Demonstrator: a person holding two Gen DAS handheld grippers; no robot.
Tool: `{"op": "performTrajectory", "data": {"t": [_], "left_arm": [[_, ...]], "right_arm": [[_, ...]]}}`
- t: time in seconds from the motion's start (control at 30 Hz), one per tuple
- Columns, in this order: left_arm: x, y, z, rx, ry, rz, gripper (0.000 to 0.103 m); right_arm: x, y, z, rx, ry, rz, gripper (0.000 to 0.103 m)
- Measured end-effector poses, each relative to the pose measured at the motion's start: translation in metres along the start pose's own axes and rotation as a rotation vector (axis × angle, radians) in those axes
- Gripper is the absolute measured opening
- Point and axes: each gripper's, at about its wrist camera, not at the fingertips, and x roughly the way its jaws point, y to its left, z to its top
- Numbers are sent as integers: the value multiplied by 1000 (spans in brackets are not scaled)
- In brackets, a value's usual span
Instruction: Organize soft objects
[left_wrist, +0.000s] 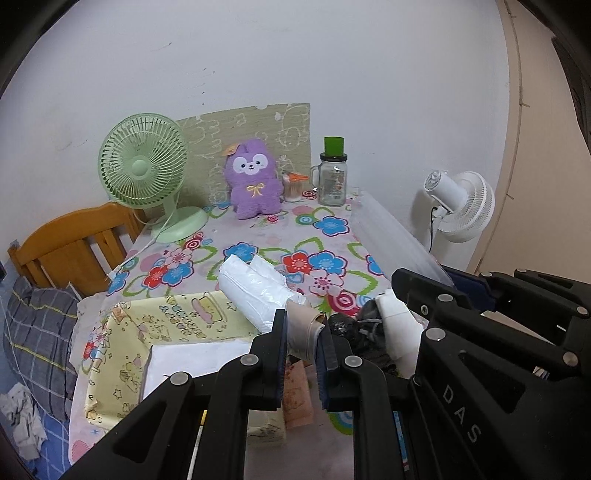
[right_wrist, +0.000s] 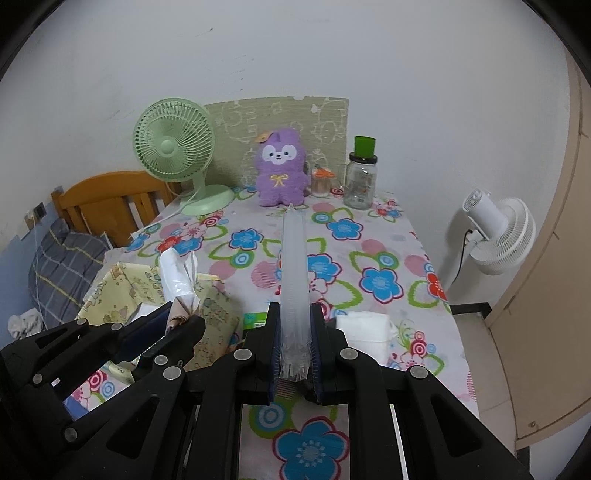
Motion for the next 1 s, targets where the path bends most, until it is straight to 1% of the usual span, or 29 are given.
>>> {"op": "performTrajectory", "data": {"t": [0.27, 0.83, 1.0], "left_arm": [[-1, 19, -4, -4, 7, -3, 11], [4, 67, -17, -33, 27, 35, 11], [8, 81, -22, -36, 40, 52, 11]], "right_arm": [[6, 20, 1, -24, 13, 2, 17], [22, 68, 3, -67, 30, 40, 17], [31, 81, 2, -75, 43, 65, 17]]}}
